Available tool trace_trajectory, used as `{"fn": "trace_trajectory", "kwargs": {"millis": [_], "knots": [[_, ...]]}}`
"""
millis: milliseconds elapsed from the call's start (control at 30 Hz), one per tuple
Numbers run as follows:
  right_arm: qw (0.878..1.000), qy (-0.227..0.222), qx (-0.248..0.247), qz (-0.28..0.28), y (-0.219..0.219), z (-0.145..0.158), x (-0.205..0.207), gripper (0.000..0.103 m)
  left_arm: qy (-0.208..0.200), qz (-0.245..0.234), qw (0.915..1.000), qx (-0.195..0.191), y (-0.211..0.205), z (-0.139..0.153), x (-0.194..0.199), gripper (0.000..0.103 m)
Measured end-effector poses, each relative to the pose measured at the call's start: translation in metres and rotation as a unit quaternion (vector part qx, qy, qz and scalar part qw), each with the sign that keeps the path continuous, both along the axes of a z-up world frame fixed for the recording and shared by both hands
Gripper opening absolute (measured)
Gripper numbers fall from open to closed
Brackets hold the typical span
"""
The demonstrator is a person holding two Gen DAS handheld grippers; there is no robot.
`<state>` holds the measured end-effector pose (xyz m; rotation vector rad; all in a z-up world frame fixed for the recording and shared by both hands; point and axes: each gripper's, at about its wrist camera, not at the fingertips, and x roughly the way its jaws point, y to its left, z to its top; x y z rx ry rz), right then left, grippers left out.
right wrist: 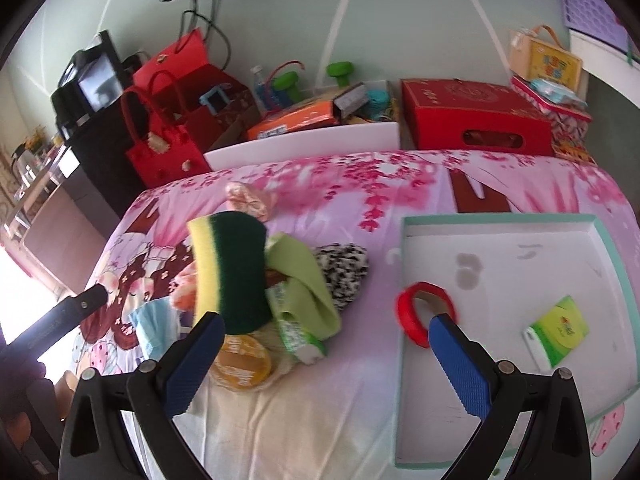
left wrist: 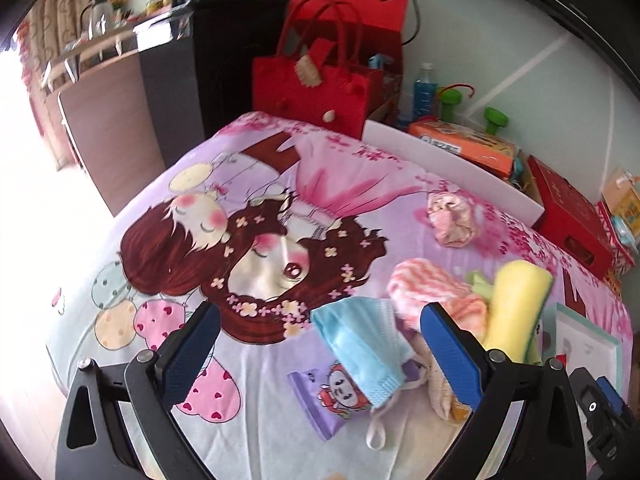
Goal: Organize soft objects
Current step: 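Grasp the yellow sponge with the right tool while the left tool grasps the blue face mask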
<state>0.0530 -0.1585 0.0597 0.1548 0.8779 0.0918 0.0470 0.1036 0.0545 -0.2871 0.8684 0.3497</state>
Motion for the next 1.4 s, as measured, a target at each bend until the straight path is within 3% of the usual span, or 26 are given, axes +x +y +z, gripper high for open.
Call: {"fn": "trace_trajectory", "kwargs": {"millis": [200, 367, 500, 600, 733, 1133, 1400], "knots": [[0.999, -0.013, 0.003, 0.036, 0.032, -0.005, 0.008, 0.103, 0.024, 0.006, 0.9986, -0.047, 0.015, -0.017, 0.005, 0.100], [0.998, -0.013, -0.002, 0.053, 0.053, -0.015, 0.016, 0.102, 0.041, -0.003, 0.9981, -0.045, 0.013, -0.027, 0.012, 0.100], [0.998, -0.014, -0.002, 0.061, 0.062, -0.021, 0.021, 0.097, 0.049, -0.008, 0.9976, -0.048, 0.010, -0.035, 0.017, 0.100], [0.997, -0.013, -0.002, 0.070, 0.069, -0.026, 0.024, 0.086, 0.051, -0.014, 0.9971, -0.056, 0.008, -0.040, 0.019, 0.099], [0.997, -0.005, -0.005, 0.080, 0.079, -0.036, 0.029, 0.077, 0.061, -0.026, 0.9955, -0.068, 0.004, -0.049, 0.024, 0.077], [0.997, 0.012, -0.008, 0.078, 0.085, -0.051, 0.034, 0.042, 0.079, -0.037, 0.9926, -0.085, 0.002, -0.069, 0.033, 0.038], [0.998, 0.012, 0.006, 0.067, 0.078, -0.050, 0.034, 0.036, 0.080, -0.036, 0.9908, -0.103, 0.004, -0.074, 0.034, 0.024]]}}
